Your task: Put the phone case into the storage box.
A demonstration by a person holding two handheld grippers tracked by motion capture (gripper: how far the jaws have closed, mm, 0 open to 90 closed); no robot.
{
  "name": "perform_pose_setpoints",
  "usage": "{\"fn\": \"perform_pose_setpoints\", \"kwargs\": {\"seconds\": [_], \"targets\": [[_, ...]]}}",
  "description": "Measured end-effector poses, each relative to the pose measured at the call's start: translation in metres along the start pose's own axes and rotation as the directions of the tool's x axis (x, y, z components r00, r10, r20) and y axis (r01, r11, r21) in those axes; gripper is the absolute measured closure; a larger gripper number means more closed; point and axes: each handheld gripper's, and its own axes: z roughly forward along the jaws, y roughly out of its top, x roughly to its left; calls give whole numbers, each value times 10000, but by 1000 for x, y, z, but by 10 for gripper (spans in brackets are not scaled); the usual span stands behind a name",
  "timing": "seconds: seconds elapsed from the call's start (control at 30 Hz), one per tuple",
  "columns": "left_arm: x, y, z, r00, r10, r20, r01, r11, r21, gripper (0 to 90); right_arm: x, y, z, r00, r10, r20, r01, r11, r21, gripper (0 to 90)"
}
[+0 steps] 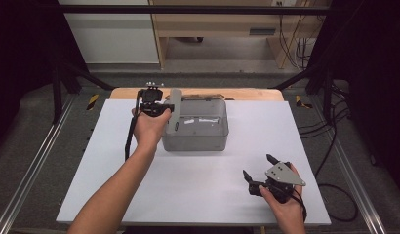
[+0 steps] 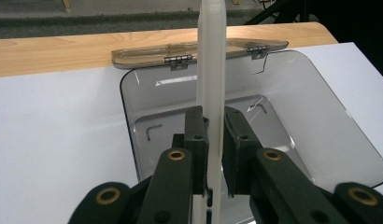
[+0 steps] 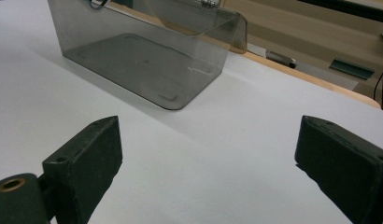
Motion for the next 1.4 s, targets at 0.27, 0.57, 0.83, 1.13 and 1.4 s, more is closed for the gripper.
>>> {"fn": "perform_pose_setpoints", "kwargs": {"seconds": [0.27, 0.57, 0.83, 1.13, 1.4], "targets": [[0, -1, 2, 10000, -54, -8, 54, 10000, 82, 810, 1, 0, 0, 10000, -49, -33, 49, 10000, 52, 79], [0, -4, 9, 9999, -43, -114, 47, 9994, 355, 810, 4, -1, 3, 9997, -120, -193, 123, 9998, 185, 79], [3, -8, 17, 9998, -123, -171, 133, 9981, 606, 810, 5, -2, 4, 9994, -223, -272, 230, 9994, 257, 79], [8, -16, 29, 9989, -460, -122, 469, 9950, 881, 810, 8, -2, 6, 9987, -338, -391, 355, 9985, 426, 79], [8, -20, 36, 9988, -488, -86, 495, 9933, 1043, 810, 9, -3, 7, 9979, -466, -447, 490, 9973, 540, 78]]}}
